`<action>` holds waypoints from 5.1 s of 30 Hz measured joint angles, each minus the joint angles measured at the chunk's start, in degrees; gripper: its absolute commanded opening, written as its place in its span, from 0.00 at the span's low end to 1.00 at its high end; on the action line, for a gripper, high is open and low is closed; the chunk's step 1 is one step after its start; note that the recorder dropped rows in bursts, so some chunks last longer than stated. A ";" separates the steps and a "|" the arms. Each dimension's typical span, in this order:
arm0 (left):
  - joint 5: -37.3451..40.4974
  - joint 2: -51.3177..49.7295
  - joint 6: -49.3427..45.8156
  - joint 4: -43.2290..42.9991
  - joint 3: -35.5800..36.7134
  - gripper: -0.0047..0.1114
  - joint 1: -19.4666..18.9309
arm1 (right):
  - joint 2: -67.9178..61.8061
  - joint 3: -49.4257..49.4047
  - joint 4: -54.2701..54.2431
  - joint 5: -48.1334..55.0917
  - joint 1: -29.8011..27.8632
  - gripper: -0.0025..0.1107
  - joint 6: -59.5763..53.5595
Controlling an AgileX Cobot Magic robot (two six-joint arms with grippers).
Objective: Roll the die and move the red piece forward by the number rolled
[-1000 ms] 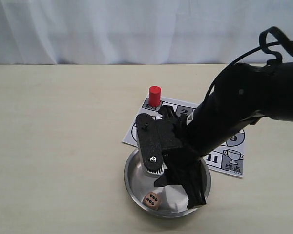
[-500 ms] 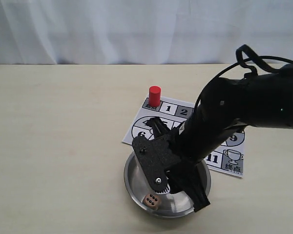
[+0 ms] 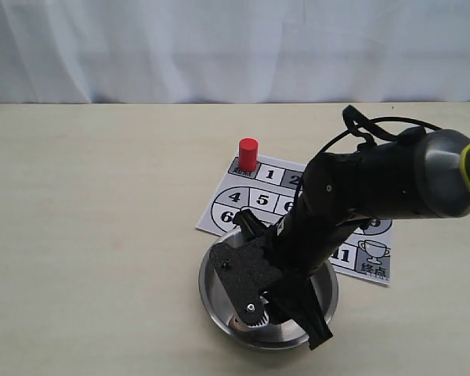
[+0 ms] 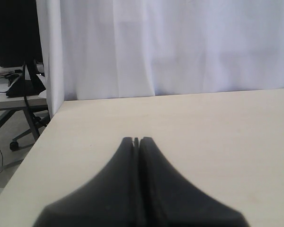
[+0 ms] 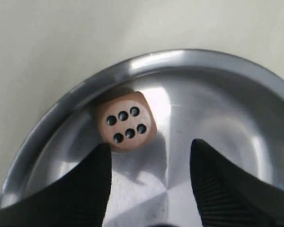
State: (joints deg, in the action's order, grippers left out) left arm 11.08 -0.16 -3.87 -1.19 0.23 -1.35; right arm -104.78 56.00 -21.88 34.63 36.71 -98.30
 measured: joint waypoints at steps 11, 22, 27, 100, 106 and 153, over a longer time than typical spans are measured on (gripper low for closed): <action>0.00 0.00 0.00 0.00 0.00 0.04 0.00 | 0.00 0.00 0.00 1.30 0.00 0.45 -0.10; 0.00 0.00 0.00 0.00 0.00 0.04 0.00 | -0.56 0.00 0.00 1.41 0.00 0.45 -0.14; 0.00 0.00 0.00 0.00 0.00 0.04 0.00 | -0.80 0.00 -0.25 1.41 0.00 0.45 -0.23; 0.00 0.00 0.00 0.00 0.00 0.04 0.00 | 9.72 4.24 46.80 -5.55 -18.73 0.06 112.96; 0.00 0.00 0.00 0.00 0.00 0.04 0.00 | 9.72 4.24 46.80 -3.89 -29.96 0.06 119.46; 0.00 0.00 0.00 0.00 0.00 0.04 0.00 | 7.86 4.24 -22.36 -1.12 -48.45 0.76 54.41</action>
State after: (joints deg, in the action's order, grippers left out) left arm 11.08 -0.16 -3.87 -1.19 0.23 -1.35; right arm -96.91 60.24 -44.24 33.51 -11.74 -43.89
